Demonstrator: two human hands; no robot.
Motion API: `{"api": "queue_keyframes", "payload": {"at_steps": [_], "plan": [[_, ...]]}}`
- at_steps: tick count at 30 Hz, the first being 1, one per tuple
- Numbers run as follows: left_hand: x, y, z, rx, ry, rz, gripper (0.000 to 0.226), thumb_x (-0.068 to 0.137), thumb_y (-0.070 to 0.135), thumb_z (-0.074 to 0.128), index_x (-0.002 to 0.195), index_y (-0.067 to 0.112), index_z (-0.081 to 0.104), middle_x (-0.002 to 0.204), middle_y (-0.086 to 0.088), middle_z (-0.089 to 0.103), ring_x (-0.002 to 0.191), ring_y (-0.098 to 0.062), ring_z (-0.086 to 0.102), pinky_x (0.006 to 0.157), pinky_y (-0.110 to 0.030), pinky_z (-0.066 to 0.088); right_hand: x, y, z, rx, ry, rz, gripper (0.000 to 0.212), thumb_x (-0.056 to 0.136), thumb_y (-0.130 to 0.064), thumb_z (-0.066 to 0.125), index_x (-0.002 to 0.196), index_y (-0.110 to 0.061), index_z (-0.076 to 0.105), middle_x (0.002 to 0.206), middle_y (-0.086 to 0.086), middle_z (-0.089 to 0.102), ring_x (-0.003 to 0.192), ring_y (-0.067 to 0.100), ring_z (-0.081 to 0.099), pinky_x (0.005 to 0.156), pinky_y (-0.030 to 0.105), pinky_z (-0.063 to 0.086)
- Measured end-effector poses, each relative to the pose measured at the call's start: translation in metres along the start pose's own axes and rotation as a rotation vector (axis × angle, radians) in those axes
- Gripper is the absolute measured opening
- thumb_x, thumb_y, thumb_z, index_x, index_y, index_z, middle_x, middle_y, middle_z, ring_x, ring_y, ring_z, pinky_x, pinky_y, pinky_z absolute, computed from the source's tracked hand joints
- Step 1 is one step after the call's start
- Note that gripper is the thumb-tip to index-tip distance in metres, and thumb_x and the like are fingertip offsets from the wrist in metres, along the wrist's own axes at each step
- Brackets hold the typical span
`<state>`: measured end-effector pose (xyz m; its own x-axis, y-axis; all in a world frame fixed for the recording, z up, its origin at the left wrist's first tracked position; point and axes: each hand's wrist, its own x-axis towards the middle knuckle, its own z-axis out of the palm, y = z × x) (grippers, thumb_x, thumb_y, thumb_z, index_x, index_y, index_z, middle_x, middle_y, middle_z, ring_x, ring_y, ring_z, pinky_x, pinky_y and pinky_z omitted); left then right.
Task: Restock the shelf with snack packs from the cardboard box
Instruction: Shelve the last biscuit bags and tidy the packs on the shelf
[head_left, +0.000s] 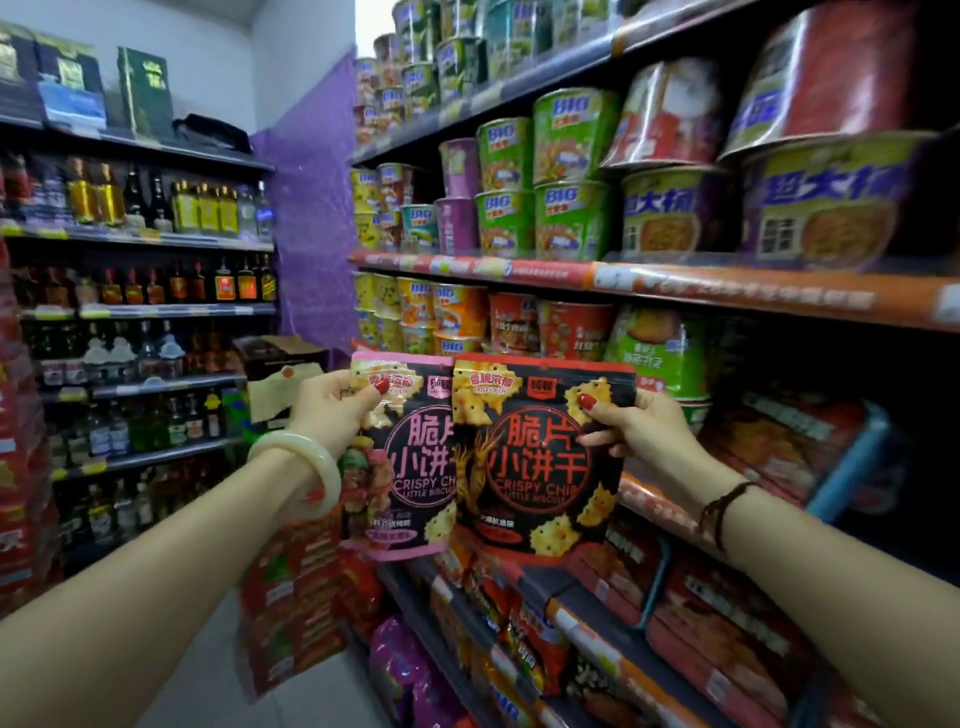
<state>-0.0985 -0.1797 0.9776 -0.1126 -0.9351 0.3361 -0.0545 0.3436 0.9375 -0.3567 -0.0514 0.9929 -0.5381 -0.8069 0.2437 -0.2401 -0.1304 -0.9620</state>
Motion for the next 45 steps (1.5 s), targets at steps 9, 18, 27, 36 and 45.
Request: {"api": "queue_keyframes", "payload": {"at_steps": [9, 18, 27, 36, 45], "plan": [[-0.016, 0.032, 0.055, -0.083, -0.240, 0.082, 0.009, 0.085, 0.015, 0.063, 0.090, 0.014, 0.071, 0.094, -0.012, 0.073, 0.090, -0.032, 0.067, 0.092, -0.054, 0.050, -0.064, -0.030, -0.076, -0.069, 0.256, -0.024, 0.009, 0.089, -0.014, 0.064, 0.081, -0.015, 0.063, 0.075, -0.002, 0.069, 0.045, 0.005, 0.066, 0.037, 0.013, 0.040], [-0.065, 0.066, 0.125, -0.226, -0.494, 0.096, 0.020, 0.089, 0.010, 0.059, 0.079, 0.023, 0.070, 0.094, -0.006, 0.073, 0.097, -0.027, 0.067, 0.096, -0.043, 0.050, -0.137, -0.041, -0.152, -0.181, 0.477, -0.020, 0.007, 0.091, -0.015, 0.062, 0.094, -0.010, 0.064, 0.085, -0.001, 0.070, 0.049, 0.004, 0.067, 0.039, 0.012, 0.042], [-0.115, 0.100, 0.212, -0.312, -0.690, 0.119, 0.017, 0.092, 0.007, 0.055, 0.080, 0.014, 0.066, 0.090, -0.011, 0.068, 0.081, -0.020, 0.060, 0.076, -0.029, 0.046, -0.204, -0.060, -0.236, -0.227, 0.682, 0.011, 0.005, 0.090, -0.012, 0.061, 0.086, -0.011, 0.064, 0.081, 0.002, 0.070, 0.047, 0.005, 0.067, 0.036, 0.014, 0.039], [-0.170, 0.138, 0.298, -0.352, -0.784, 0.139, 0.015, 0.091, 0.012, 0.057, 0.087, 0.002, 0.067, 0.094, -0.023, 0.071, 0.084, -0.033, 0.068, 0.085, -0.051, 0.054, -0.259, -0.076, -0.317, -0.304, 0.830, 0.013, 0.010, 0.091, -0.012, 0.060, 0.082, -0.016, 0.062, 0.086, -0.002, 0.069, 0.051, 0.007, 0.068, 0.042, 0.016, 0.042], [-0.218, 0.163, 0.359, -0.403, -0.800, 0.179, 0.018, 0.093, 0.011, 0.054, 0.091, -0.004, 0.065, 0.083, -0.018, 0.066, 0.071, -0.023, 0.062, 0.070, -0.041, 0.050, -0.284, -0.072, -0.380, -0.321, 0.904, 0.005, 0.006, 0.089, -0.012, 0.062, 0.083, -0.011, 0.062, 0.078, -0.001, 0.070, 0.053, 0.009, 0.069, 0.037, 0.013, 0.039]]}}
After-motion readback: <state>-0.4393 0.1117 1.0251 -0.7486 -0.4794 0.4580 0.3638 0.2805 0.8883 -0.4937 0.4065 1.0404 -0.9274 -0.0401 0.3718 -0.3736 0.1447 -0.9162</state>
